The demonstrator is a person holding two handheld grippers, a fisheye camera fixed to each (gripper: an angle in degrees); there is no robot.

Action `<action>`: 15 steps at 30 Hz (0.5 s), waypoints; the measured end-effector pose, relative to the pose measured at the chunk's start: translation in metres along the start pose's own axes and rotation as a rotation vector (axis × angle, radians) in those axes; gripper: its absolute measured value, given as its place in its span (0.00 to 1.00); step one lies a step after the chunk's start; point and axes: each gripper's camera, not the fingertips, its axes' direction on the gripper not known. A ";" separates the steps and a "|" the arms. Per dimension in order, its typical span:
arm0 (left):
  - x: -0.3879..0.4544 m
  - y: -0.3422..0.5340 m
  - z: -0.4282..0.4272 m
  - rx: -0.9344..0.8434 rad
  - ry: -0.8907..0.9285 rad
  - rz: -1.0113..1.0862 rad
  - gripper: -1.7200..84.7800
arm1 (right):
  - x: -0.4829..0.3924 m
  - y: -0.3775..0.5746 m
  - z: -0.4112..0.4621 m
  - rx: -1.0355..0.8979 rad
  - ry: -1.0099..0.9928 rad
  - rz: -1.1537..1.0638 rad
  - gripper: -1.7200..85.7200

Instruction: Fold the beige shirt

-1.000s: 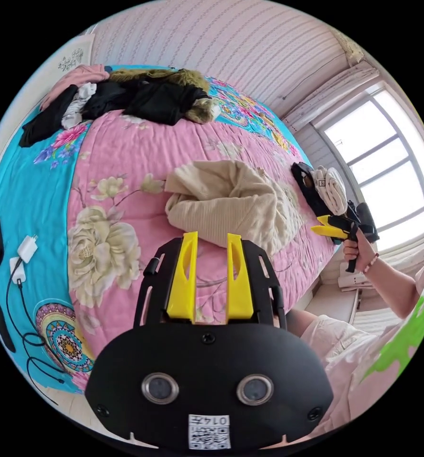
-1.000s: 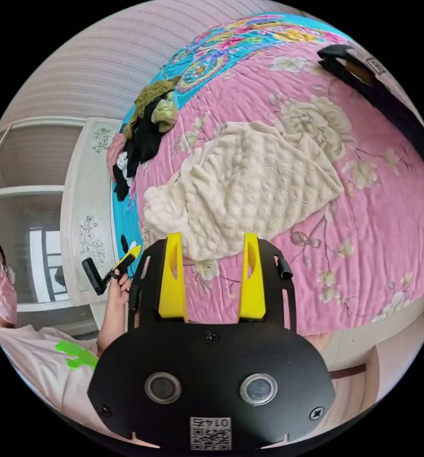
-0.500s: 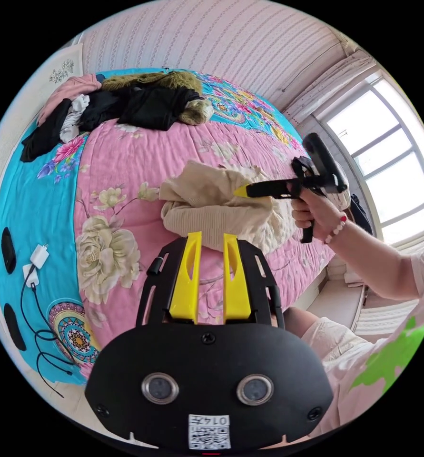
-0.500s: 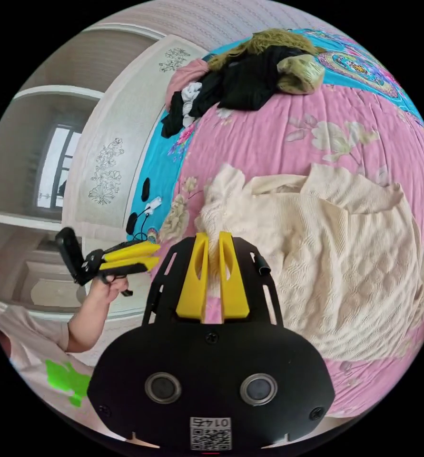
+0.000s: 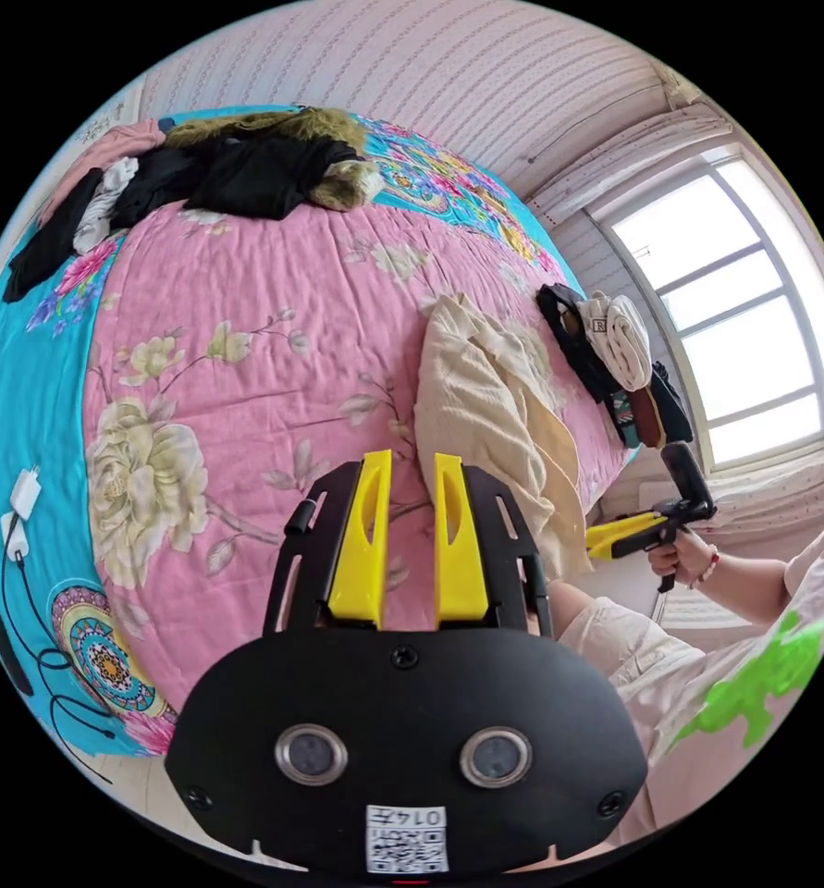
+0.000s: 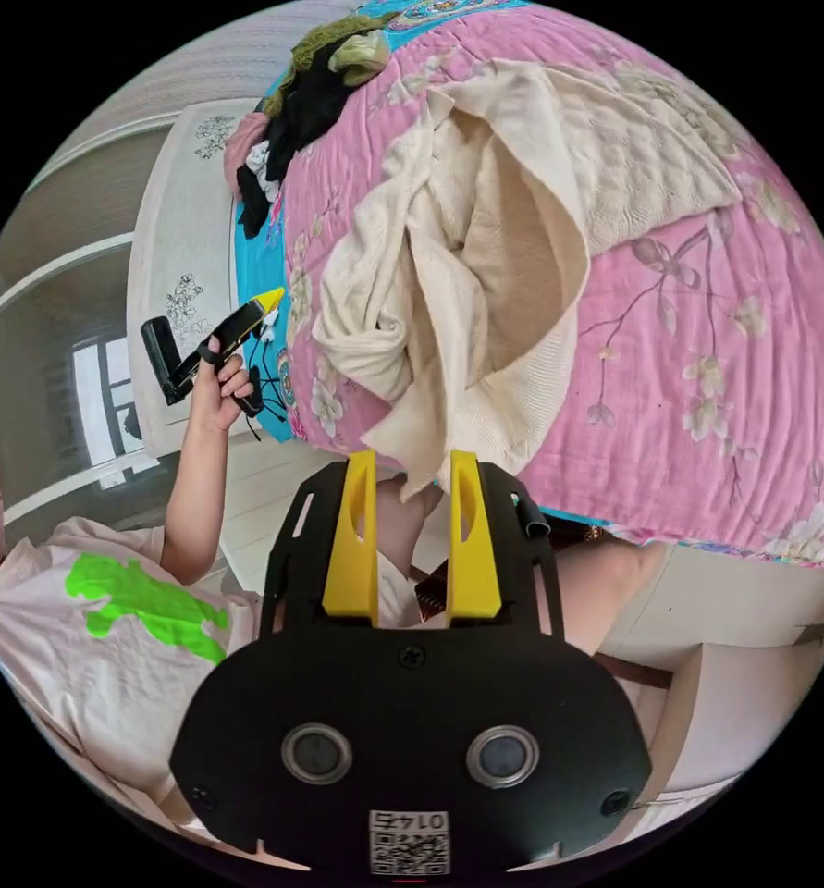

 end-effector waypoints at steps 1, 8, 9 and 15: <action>0.014 -0.008 0.008 -0.021 0.008 0.041 0.12 | 0.001 -0.003 -0.016 0.066 0.018 -0.025 0.16; 0.094 -0.051 0.059 -0.096 -0.023 0.204 0.14 | 0.001 -0.040 -0.059 0.211 0.257 -0.228 0.16; 0.106 -0.057 0.074 -0.134 -0.085 0.234 0.12 | 0.004 -0.043 -0.058 0.211 0.323 -0.221 0.16; 0.107 -0.068 0.111 -0.173 -0.125 0.169 0.02 | 0.087 -0.043 -0.078 0.317 0.308 0.066 0.04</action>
